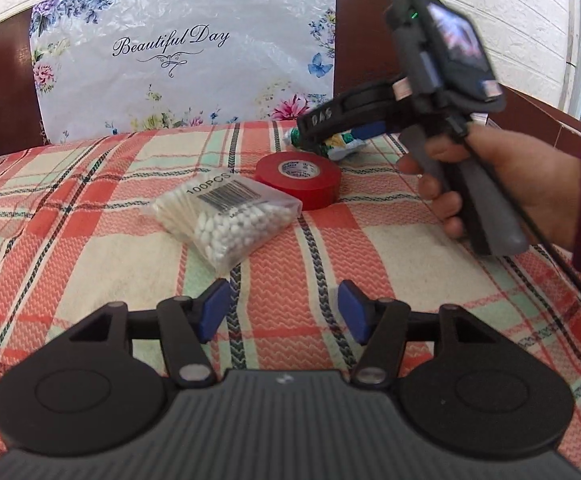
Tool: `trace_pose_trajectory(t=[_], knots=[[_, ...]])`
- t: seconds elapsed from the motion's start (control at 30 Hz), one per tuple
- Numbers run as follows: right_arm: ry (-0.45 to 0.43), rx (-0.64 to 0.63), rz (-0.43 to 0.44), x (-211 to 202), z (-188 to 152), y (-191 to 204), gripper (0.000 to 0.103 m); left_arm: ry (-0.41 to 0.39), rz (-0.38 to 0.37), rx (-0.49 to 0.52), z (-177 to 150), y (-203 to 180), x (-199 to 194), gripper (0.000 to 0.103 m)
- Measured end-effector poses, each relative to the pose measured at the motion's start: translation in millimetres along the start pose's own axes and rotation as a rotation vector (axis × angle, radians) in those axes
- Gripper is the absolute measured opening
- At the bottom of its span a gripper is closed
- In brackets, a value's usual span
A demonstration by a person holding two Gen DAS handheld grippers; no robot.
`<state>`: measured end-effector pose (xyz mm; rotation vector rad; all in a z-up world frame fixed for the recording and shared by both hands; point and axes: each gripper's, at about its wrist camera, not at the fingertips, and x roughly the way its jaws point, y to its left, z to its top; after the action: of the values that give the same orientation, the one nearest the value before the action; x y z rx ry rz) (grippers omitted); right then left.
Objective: Organize objects
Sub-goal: 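Pick up the green-and-yellow snack packet with the right gripper, set it near the left gripper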
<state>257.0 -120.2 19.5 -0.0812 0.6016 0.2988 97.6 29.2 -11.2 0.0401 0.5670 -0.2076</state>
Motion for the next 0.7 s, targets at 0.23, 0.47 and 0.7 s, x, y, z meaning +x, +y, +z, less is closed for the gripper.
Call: trace_pose_trajectory(t=[0.23, 0.47, 0.7], knots=[[0.053, 0.021, -0.029, -10.3, -22.8, -7.0, 0.049, 0.001, -0.005, -0.006, 0.1, 1.3, 0.0, 0.063], [0.054, 0.062, -0.040, -101.4, -86.3, -16.1, 0.049, 0.004, 0.002, 0.011, 0.5, 0.2, -0.5, 0.064], [0.062, 0.117, -0.072, -203.6, -153.2, -16.9, 0.050, 0.037, 0.042, 0.053, 4.3, -8.2, -2.7, 0.066]])
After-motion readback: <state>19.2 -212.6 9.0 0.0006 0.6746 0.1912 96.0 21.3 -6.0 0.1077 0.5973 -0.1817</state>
